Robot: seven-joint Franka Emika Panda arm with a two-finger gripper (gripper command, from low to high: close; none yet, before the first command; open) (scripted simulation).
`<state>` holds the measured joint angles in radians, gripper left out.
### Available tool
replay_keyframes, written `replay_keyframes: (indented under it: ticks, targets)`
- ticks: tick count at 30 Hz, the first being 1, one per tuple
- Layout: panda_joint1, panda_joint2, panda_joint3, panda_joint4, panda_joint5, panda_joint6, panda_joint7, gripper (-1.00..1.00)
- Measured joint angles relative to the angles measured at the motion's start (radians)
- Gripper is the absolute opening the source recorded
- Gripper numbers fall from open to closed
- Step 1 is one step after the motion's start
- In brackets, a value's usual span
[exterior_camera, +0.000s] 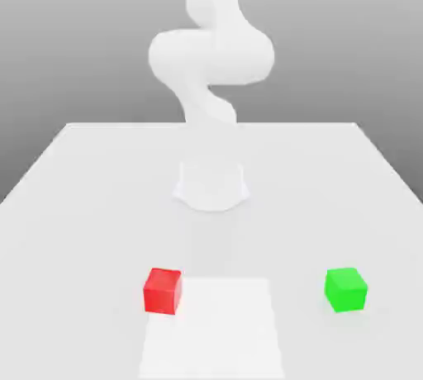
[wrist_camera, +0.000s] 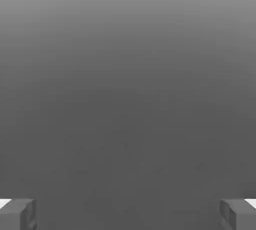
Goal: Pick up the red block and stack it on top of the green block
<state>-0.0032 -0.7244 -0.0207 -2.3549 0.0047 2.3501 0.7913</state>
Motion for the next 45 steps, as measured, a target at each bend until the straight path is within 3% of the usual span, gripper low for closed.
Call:
replay_keyframes:
  ticks: [18,25,26,33,41,45]
  targets:
    - [-0.074,0.675,-0.114,-0.450,-0.006,0.436,-0.041,0.00]
    - [-0.120,0.927,-0.049,-0.437,0.084,0.644,-0.110,0.00]
    - [-0.129,0.948,-0.038,-0.435,0.092,0.663,-0.115,-1.00]
    - [-0.130,0.946,-0.037,-0.435,0.088,0.661,-0.112,-1.00]
    - [-0.130,0.709,-0.046,-0.460,-0.006,0.450,-0.068,-1.00]
    - [0.091,0.688,0.067,-0.425,0.002,0.395,-0.176,-1.00]
